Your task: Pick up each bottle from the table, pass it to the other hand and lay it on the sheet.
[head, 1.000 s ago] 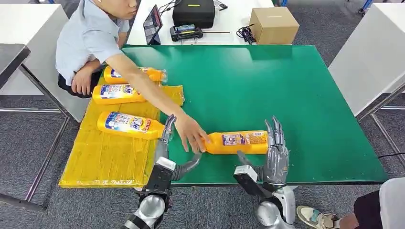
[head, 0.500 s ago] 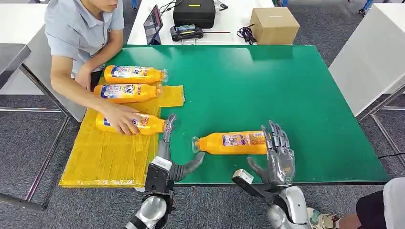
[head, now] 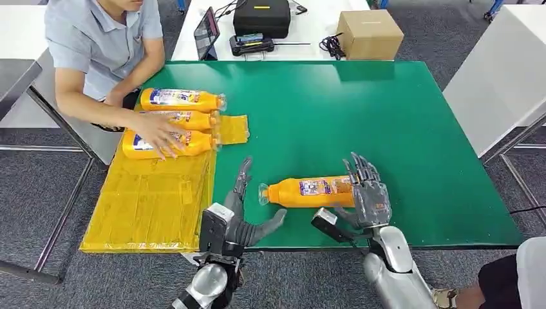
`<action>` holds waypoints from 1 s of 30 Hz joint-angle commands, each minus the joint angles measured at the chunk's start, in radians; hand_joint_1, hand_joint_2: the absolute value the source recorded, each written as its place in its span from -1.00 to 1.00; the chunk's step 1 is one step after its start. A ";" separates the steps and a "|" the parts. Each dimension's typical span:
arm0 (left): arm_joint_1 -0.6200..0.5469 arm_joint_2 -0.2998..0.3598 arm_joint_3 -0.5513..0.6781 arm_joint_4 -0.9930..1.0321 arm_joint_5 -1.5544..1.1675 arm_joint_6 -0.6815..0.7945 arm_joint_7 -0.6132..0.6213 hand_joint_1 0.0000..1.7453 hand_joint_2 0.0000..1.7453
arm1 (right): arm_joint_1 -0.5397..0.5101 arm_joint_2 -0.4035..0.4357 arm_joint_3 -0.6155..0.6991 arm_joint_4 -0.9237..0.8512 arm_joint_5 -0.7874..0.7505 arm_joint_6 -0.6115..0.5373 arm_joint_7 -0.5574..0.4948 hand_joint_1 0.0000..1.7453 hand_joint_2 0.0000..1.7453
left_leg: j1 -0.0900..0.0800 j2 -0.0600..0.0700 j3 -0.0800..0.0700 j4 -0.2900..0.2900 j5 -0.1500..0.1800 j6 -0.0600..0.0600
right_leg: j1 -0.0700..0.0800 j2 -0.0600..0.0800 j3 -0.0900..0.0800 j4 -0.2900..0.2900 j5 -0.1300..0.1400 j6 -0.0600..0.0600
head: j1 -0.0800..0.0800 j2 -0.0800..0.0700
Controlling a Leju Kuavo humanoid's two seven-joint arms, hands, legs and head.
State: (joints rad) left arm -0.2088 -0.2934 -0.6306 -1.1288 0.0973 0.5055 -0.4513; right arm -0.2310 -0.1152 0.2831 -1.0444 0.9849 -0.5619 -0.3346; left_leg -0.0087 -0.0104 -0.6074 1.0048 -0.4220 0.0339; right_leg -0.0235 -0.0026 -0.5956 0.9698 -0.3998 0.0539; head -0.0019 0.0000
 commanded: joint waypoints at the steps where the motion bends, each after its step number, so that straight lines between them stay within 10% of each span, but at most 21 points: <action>1: -0.062 0.047 -0.073 0.072 0.027 -0.028 0.040 -1.00 1.00 | -0.167 0.030 0.097 0.255 -0.061 0.075 -0.013 -1.00 1.00 | 0.003 0.006 0.007 0.001 -0.004 -0.004 | 0.003 0.005 0.006 -0.001 -0.001 -0.004 | 0.000 0.000; 30: -0.065 0.049 -0.109 0.070 -0.023 -0.040 0.091 -1.00 1.00 | -0.173 -0.006 0.209 0.197 -0.090 0.232 0.023 -1.00 1.00 | 0.001 0.001 0.003 0.000 -0.002 -0.002 | 0.002 0.001 0.004 -0.001 -0.001 -0.002 | 0.000 0.000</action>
State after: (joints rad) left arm -0.2350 -0.2850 -0.6996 -1.1055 0.0775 0.4837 -0.3808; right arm -0.3773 -0.1034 0.4257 -0.8625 0.8957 -0.3468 -0.3204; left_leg -0.0087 -0.0105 -0.6080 1.0049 -0.4221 0.0339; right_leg -0.0234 -0.0027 -0.5959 0.9698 -0.3999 0.0540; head -0.0016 0.0000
